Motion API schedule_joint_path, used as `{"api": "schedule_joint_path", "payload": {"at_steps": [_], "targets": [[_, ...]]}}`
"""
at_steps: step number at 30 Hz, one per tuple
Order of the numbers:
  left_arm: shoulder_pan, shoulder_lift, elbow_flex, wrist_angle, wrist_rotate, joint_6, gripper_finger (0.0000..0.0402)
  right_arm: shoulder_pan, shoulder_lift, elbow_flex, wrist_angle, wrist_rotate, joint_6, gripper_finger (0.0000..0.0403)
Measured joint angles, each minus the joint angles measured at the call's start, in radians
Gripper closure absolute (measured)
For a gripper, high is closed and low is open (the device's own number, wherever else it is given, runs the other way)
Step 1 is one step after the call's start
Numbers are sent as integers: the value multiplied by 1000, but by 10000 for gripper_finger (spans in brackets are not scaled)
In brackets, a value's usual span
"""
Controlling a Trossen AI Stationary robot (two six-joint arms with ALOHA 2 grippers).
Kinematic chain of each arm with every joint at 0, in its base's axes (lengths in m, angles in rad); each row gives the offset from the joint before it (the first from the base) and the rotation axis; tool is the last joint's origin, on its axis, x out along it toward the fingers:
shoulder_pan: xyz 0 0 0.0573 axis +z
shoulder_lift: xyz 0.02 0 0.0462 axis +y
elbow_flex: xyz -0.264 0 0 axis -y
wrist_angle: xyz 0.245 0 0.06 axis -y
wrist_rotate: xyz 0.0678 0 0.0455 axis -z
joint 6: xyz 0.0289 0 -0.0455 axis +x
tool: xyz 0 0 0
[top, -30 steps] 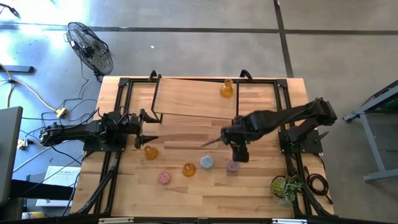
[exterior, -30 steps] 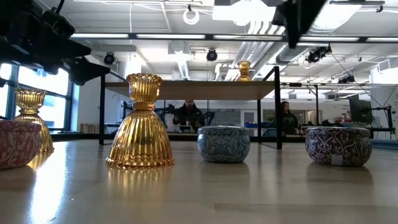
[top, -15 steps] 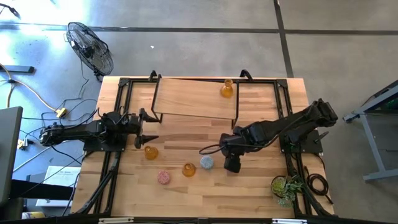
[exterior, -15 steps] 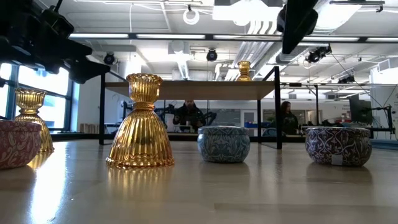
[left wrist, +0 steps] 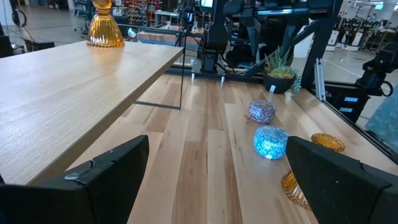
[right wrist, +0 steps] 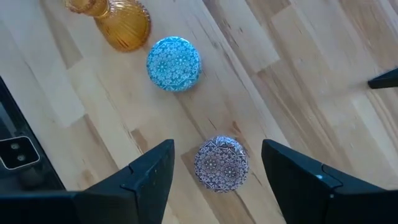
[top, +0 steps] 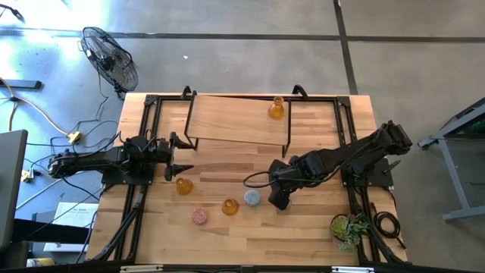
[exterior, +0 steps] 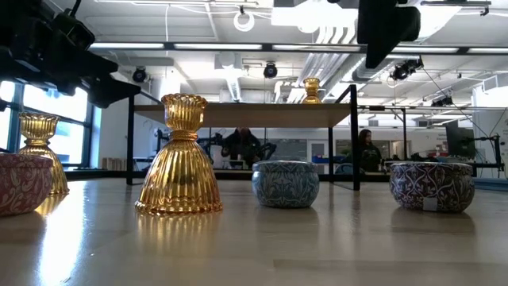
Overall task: Pick & Place candle stick holders
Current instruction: Put the red scented candle on the shelf
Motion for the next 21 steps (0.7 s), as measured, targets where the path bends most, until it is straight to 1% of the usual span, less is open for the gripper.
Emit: {"api": "schedule_joint_path", "payload": {"at_steps": [3, 8, 11, 15, 18, 21], "targets": [[0, 0, 0, 0, 0, 0, 27, 10, 0, 0, -7, 22, 15, 166], [0, 0, 0, 0, 0, 0, 27, 9, 2, 0, -77, 34, 95, 166], [0, 0, 0, 0, 0, 0, 27, 9, 6, 0, -109, -2, 99, 166], [0, 0, 0, 0, 0, 0, 27, 11, 28, 0, -99, -23, 131, 166], [0, 0, 0, 0, 0, 0, 27, 10, 55, 0, -72, -83, 102, 164], [0, 0, 0, 0, 0, -1, 27, 10, 81, 0, -67, -134, 86, 151]]}}
